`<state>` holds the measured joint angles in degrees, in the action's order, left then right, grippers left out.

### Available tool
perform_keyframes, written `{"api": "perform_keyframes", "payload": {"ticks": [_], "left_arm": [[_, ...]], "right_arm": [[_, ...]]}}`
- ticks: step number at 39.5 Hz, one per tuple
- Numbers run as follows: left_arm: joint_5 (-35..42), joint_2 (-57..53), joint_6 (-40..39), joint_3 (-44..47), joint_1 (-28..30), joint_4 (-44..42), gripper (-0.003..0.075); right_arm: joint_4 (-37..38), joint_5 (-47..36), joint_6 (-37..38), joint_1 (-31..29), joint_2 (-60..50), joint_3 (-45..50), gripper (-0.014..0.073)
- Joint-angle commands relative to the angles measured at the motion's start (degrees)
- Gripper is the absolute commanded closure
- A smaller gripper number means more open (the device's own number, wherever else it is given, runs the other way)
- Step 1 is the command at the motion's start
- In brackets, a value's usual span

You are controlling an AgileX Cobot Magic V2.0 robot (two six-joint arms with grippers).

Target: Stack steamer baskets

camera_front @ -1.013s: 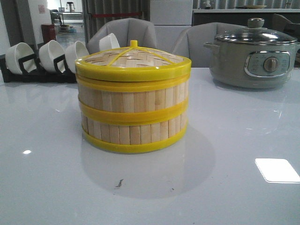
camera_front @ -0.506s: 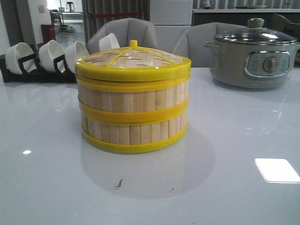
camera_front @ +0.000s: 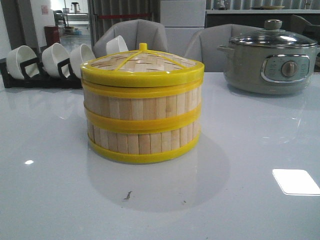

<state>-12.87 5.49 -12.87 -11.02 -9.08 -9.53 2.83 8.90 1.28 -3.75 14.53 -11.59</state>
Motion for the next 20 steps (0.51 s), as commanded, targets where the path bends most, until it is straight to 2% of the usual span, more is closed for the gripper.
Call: {"api": "perform_keyframes", "payload": {"ticks": [1,8,20], "left_arm": [[7.5,-1.8,-0.3,2.5,0.1,0.9,0.0632],[12.9,-4.7,-0.3,9.2,0.1,1.1,0.0632],[11.6,-6.6,-0.3,11.4,0.1,1.5,0.0632]], "right_arm": [[0.9,-4.5,-0.3,-0.3,0.4,-1.7,0.0531],[0.9,-4.5,-0.3,-0.3,0.4,-1.7,0.0531],[0.9,-4.5,-0.3,-0.3,0.5,-1.7,0.0531]]}}
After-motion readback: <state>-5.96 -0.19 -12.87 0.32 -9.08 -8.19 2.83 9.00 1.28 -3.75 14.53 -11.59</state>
